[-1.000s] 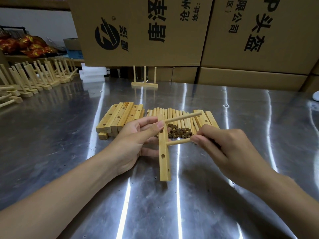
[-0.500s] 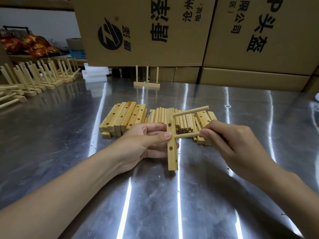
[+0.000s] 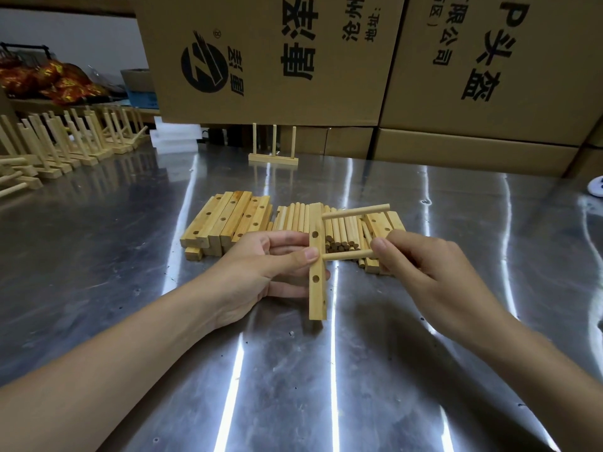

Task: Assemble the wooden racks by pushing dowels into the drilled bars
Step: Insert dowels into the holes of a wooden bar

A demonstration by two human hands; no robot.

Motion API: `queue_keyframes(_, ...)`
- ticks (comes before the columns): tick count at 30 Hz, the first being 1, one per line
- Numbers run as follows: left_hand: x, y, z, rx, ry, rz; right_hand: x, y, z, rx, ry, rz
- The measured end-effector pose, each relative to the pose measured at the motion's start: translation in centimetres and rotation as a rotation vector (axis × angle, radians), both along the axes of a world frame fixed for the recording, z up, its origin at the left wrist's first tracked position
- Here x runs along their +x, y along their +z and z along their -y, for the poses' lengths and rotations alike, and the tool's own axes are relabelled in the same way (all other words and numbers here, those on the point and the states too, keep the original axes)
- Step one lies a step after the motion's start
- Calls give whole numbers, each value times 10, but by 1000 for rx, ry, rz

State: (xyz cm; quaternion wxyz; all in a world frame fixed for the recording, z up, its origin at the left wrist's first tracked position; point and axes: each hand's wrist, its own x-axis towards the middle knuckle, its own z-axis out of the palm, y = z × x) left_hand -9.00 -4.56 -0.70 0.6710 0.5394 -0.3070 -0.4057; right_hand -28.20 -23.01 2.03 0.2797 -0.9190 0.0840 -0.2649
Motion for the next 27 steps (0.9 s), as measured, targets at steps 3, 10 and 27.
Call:
queue_keyframes(3,0,1,0,3,-5,0,1,-2,3,-109,12,0)
queue_keyframes(10,-8,0,-2,-43,27,9,7,-11,-5,184,6,-45)
queue_keyframes(27,-14,5,-3,-40,36,85,6,-12,-5,118,-26,75)
